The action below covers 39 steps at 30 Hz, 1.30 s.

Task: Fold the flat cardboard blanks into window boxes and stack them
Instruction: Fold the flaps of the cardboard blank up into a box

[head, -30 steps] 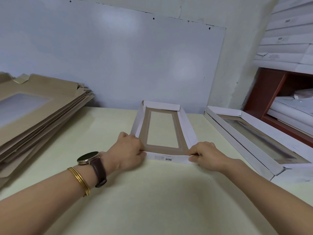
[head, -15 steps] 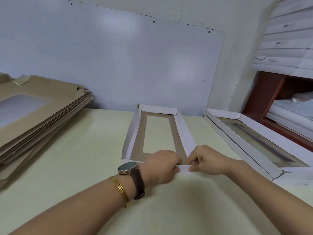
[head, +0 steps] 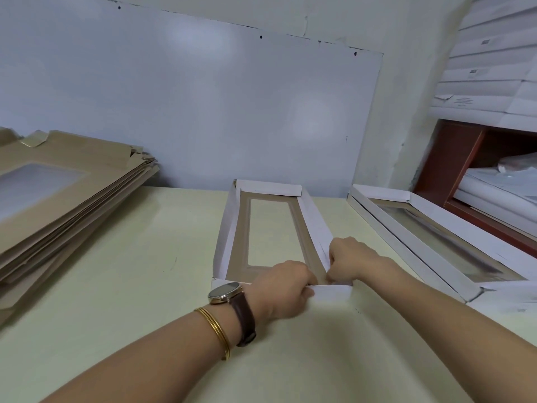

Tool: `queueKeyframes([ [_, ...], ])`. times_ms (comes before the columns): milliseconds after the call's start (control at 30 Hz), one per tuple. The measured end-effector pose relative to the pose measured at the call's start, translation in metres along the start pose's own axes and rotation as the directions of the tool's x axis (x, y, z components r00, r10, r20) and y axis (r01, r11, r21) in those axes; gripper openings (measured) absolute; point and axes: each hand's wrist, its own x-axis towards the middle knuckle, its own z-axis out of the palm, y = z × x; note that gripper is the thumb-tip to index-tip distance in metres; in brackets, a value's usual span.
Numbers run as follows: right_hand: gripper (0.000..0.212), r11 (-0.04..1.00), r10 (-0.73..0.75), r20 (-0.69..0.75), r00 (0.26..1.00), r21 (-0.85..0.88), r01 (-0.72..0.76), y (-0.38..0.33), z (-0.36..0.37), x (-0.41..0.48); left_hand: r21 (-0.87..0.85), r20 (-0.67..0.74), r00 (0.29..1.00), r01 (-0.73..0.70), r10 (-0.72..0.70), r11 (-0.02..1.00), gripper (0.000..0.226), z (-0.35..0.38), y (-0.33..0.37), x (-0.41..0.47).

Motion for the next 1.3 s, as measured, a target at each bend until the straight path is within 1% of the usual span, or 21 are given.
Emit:
queueKeyframes([
  [33, 0.022, 0.999, 0.018, -0.003, 1.0, -0.045, -0.018, -0.003, 0.001, 0.0, -0.009, -0.001, 1.0, 0.005, -0.005, 1.0, 0.02, 0.001, 0.0, -0.001],
  [100, 0.024, 0.996, 0.036, 0.008, 0.999, -0.082, -0.036, -0.008, 0.0, 0.001, -0.018, -0.005, 1.0, 0.01, -0.011, 1.0, 0.021, 0.002, 0.001, -0.002],
  [233, 0.018, 0.994, 0.082, 0.109, 0.991, -0.075, -0.074, -0.015, -0.005, 0.002, -0.036, -0.01, 1.0, 0.023, -0.023, 0.999, 0.023, 0.003, 0.0, -0.002],
  [333, 0.013, 0.993, 0.099, 0.143, 0.985, -0.081, -0.088, -0.021, -0.006, 0.001, -0.069, 0.004, 0.999, 0.035, -0.034, 0.997, 0.03, 0.003, 0.0, -0.001],
  [467, 0.013, 0.986, 0.117, 0.108, 0.987, -0.128, -0.103, -0.027, -0.003, 0.001, -0.092, 0.002, 0.999, 0.05, -0.05, 0.995, 0.042, 0.002, 0.0, -0.001],
  [667, 0.011, 0.984, 0.108, 0.044, 0.993, -0.15, -0.1, -0.03, 0.003, 0.004, -0.078, 0.001, 0.999, 0.048, -0.048, 0.996, 0.041, 0.002, 0.001, 0.0],
  [767, 0.016, 0.987, 0.093, 0.008, 0.996, -0.134, -0.091, -0.029, 0.006, 0.008, -0.08, 0.001, 0.999, 0.041, -0.041, 0.996, 0.039, 0.001, 0.002, -0.001],
  [867, 0.018, 0.992, 0.098, 0.023, 0.995, -0.085, -0.096, -0.023, 0.002, 0.008, -0.08, 0.004, 0.999, 0.043, -0.042, 0.996, 0.026, 0.001, 0.002, -0.002],
  [967, 0.017, 0.994, 0.1, 0.087, 0.991, -0.042, -0.097, -0.012, -0.005, 0.008, -0.075, 0.007, 0.999, 0.031, -0.031, 0.997, 0.018, 0.002, 0.001, -0.002],
  [1033, 0.014, 0.995, 0.092, 0.134, 0.987, 0.019, -0.095, -0.003, -0.008, 0.009, -0.071, 0.009, 1.0, 0.026, -0.025, 0.997, 0.018, 0.002, 0.0, -0.002],
  [1167, 0.02, 0.974, 0.019, 0.217, 0.976, 0.215, -0.067, 0.013, -0.013, 0.009, -0.062, 0.005, 1.0, 0.022, -0.022, 0.998, 0.02, 0.002, -0.002, -0.001],
  [1300, 0.02, 0.964, -0.026, 0.211, 0.977, 0.265, -0.032, 0.018, -0.014, 0.004, -0.06, 0.01, 1.0, 0.017, -0.016, 0.998, 0.023, 0.004, -0.003, -0.002],
])
